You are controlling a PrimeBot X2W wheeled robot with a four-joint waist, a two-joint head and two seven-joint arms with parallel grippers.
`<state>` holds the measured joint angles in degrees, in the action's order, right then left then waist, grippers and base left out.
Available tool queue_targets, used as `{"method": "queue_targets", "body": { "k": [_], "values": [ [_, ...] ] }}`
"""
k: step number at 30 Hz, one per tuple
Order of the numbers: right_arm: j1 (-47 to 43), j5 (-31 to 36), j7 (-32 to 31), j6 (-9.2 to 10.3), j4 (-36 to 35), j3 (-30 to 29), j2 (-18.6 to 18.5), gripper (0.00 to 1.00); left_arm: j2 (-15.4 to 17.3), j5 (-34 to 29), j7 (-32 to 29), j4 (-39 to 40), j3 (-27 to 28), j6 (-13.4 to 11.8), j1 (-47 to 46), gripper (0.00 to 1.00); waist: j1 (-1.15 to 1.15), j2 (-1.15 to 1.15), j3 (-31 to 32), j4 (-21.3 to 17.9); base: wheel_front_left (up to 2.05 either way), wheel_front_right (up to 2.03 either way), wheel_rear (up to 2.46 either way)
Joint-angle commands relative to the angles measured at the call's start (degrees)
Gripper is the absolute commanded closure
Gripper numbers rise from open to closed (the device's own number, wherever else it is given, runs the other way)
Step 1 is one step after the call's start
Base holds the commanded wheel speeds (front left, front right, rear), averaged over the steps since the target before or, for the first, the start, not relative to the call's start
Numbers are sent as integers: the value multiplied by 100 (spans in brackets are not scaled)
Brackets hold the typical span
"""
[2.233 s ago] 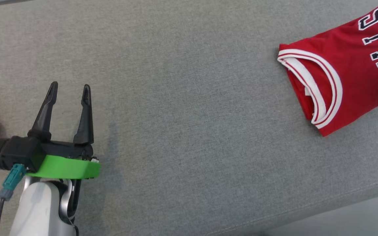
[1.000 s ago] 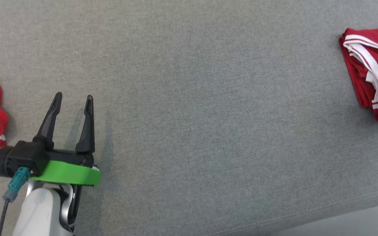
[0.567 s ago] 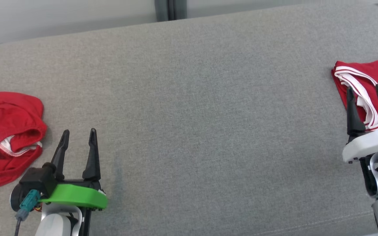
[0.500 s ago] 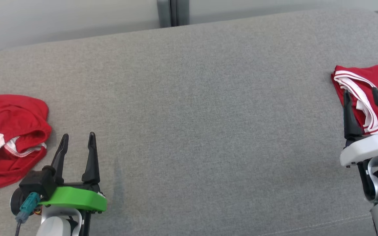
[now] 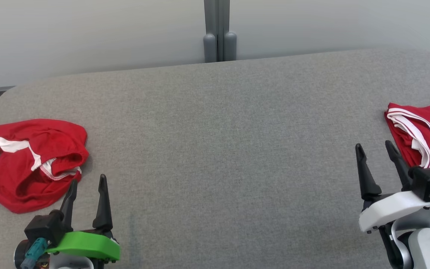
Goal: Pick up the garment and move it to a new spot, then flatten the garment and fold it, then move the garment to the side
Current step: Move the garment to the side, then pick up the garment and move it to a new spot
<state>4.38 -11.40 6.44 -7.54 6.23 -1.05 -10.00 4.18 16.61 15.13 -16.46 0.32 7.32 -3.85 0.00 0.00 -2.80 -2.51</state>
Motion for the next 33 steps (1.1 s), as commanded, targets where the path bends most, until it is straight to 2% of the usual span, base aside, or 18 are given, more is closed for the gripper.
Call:
{"method": "queue_targets", "body": {
  "k": [1, 6, 19, 25, 33],
  "values": [
    [-112, 30, -14, 10, -25, 20, 29, 0, -22, -35, -1, -11, 54, 14, 102, 0, 0, 0, 124, 59, 0, 0, 0],
    [-201, 28, -24, 10, -39, 76, 133, 0, -45, -66, -1, -54, 138, 16, 172, 0, 0, 0, 190, 60, 0, 0, 0],
    [-287, 50, -72, 10, -76, 43, 121, 0, -82, -120, -1, -19, 153, 16, 119, 0, 0, 0, 207, 193, 0, 0, 0],
    [-300, 69, -78, 10, -81, 86, 126, 0, -92, -150, -1, 25, 114, 16, 108, 0, 0, 0, 149, 542, 0, 0, 0],
    [-361, 104, -93, 10, -74, 22, 160, 0, -81, -191, -1, 39, 68, 16, 60, 0, 0, 0, 145, 1316, 0, 0, 0]
  ]
}}
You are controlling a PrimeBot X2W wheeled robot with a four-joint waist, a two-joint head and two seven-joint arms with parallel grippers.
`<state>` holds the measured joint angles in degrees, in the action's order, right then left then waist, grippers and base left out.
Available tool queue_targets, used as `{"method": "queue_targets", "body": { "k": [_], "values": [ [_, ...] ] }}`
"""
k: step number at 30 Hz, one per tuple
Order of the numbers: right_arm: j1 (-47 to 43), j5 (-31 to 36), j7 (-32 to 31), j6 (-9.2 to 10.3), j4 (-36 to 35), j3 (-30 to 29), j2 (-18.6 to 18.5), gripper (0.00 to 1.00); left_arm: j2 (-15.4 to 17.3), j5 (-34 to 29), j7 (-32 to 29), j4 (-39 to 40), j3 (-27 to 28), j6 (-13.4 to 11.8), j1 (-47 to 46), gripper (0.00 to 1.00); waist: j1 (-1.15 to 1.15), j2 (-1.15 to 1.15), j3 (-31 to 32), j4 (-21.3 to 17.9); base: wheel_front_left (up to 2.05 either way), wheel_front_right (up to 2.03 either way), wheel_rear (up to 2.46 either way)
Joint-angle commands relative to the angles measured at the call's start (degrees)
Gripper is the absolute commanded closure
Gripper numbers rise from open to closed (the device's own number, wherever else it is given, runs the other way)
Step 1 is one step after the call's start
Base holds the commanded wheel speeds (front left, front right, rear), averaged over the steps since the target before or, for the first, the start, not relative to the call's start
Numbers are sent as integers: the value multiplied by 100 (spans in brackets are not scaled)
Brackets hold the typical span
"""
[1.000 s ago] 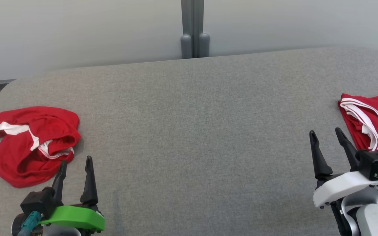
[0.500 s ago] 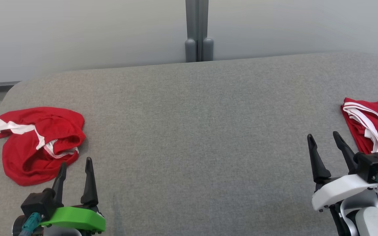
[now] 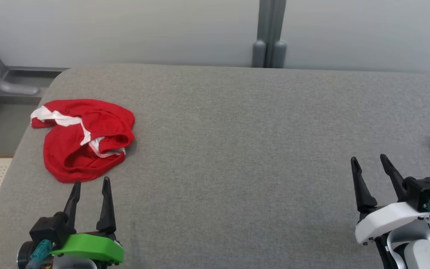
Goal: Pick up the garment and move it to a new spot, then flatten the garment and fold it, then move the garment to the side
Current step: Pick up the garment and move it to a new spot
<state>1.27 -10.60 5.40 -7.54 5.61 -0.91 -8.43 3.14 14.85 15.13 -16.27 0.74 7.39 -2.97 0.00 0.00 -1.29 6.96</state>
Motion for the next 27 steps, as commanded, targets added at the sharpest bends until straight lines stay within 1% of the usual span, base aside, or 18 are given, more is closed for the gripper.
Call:
{"method": "queue_targets", "body": {
  "k": [1, 8, 14, 20, 27],
  "values": [
    [-50, 17, 11, 10, -9, 17, 12, 0, 25, -22, -2, 17, 30, 9, -11, 0, 0, 0, 1, 473, 0, 0, 0],
    [-56, -30, 51, 10, 84, 187, -6, 0, 44, -32, -1, -7, 109, 10, 97, 0, 0, 0, 73, 1056, 0, 0, 0],
    [-34, -59, 82, 10, 120, 317, -34, 0, 40, -29, -1, -24, 160, 10, 168, 0, 0, 0, 143, 1410, 0, 0, 0],
    [-29, -111, 78, 10, 148, 480, -33, 0, 75, -9, -1, -48, 180, 10, 180, 0, 0, 0, 178, 1624, 0, 0, 0],
    [-39, -158, 78, 10, 212, 581, -87, 0, 63, -9, -1, -89, 203, 10, 250, 0, 0, 0, 219, 1723, 0, 0, 0]
  ]
}}
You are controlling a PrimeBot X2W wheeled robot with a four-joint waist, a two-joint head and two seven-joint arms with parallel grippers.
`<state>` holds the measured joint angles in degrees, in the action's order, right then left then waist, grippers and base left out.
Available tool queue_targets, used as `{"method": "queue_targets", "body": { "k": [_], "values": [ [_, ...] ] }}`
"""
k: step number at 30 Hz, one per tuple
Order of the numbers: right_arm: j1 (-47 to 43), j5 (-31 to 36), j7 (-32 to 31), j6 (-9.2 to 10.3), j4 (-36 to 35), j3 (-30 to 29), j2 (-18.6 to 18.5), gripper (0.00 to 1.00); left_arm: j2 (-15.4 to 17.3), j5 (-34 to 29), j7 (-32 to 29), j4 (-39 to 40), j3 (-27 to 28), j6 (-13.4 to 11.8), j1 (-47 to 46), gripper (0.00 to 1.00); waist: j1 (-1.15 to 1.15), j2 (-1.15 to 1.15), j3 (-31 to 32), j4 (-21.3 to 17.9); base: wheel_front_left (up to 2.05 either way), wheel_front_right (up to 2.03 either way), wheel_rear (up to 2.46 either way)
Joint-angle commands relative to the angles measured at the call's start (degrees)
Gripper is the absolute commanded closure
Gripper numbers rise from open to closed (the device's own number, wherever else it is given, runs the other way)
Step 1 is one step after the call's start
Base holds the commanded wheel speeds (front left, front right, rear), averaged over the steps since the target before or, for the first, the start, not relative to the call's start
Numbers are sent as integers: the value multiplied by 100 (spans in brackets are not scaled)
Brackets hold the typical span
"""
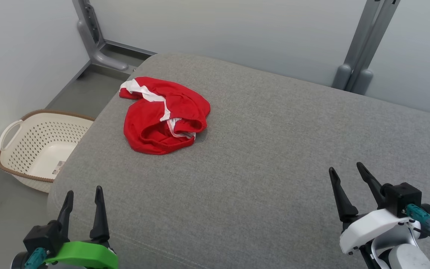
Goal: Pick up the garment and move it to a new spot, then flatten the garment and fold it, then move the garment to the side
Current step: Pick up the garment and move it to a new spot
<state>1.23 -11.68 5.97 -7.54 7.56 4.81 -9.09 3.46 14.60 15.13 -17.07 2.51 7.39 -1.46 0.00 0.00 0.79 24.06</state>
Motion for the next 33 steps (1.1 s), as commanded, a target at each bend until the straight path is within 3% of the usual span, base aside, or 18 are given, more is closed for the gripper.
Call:
{"method": "queue_targets", "body": {
  "k": [1, 10, 17, 26, 33],
  "values": [
    [-34, -47, 19, 10, 14, 16, -27, 0, 27, 33, -1, -13, 24, 10, 106, 0, 0, 0, 11, 17, 0, 0, 0],
    [40, -43, -35, 11, -49, 106, -67, 0, 29, 167, -7, -263, -66, 11, -174, 0, 0, 0, -109, -54, 0, 0, 0],
    [203, -12, -131, 11, -187, 168, -153, 0, 123, 490, -396, -995, -224, 11, -1062, 0, 0, 0, -416, -174, 0, 0, 0],
    [763, -16, -402, 11, -478, 556, -422, 0, 216, 1350, -1294, -2438, 229, -29, -2891, 0, 0, 0, -1256, -776, 0, 0, 0],
    [1162, 122, -649, 11, -840, 835, -670, 0, 515, 1792, -1907, -3250, 494, -102, -4017, 0, 0, 0, -2035, -1332, 0, 0, 0]
  ]
}}
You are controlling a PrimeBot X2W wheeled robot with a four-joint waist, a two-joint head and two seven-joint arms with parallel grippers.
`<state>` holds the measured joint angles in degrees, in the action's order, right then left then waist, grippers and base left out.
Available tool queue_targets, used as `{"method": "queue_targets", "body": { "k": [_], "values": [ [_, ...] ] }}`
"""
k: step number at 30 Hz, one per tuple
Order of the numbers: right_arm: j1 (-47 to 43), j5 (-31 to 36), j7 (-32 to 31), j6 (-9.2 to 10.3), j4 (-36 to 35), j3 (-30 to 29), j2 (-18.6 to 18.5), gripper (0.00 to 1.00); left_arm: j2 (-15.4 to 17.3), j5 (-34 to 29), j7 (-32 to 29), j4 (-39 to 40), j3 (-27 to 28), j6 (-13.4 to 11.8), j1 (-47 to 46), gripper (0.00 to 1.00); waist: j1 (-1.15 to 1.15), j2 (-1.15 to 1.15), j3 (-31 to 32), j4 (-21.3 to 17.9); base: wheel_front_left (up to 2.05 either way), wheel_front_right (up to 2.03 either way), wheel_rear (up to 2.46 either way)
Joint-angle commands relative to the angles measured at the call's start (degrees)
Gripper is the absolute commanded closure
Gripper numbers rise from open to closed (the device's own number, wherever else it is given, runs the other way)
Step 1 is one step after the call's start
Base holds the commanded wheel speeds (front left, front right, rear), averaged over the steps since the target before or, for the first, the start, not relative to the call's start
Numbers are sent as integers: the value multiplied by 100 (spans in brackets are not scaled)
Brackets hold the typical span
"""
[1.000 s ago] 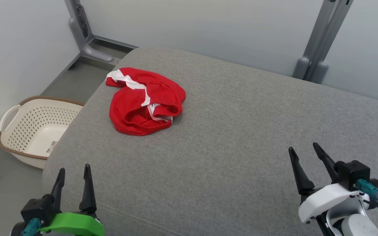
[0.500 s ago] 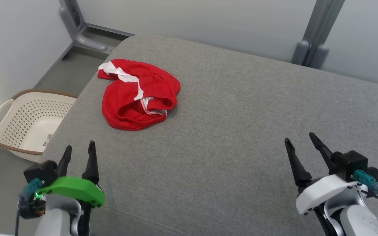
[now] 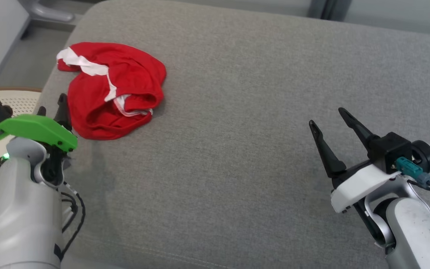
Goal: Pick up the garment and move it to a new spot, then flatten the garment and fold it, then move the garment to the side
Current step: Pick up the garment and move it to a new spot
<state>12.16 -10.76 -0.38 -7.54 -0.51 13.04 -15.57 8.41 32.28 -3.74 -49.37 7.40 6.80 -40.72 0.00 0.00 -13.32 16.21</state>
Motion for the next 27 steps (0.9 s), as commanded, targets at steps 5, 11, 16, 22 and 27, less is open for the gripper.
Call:
{"method": "queue_targets", "body": {
  "k": [5, 11, 16, 22, 27],
  "values": [
    [287, 14, -121, 11, -279, 97, -153, 0, 325, 92, -323, -458, 133, -379, -703, 0, 0, 0, -1095, -875, 0, 0, 0],
    [422, 47, -137, 11, -415, 219, -206, 0, 561, 155, -786, -1018, 246, -800, -976, 0, 0, 0, -1384, -1138, 0, 0, 0],
    [338, 41, -51, 10, -375, 83, -122, 0, 472, 189, -1578, -1481, 148, -975, -880, 0, 0, 0, -1356, -1187, 0, 0, 0],
    [230, -34, 147, 11, -91, 88, 53, 0, 741, 21, -1214, -1080, -10, -697, -885, 100, 0, 0, -907, -1162, 0, 0, 0],
    [218, -119, 374, 11, 226, 209, 245, 0, 992, -292, -603, -490, -243, -536, -1068, 100, 0, 0, -286, -1219, 0, 0, 0]
  ]
}}
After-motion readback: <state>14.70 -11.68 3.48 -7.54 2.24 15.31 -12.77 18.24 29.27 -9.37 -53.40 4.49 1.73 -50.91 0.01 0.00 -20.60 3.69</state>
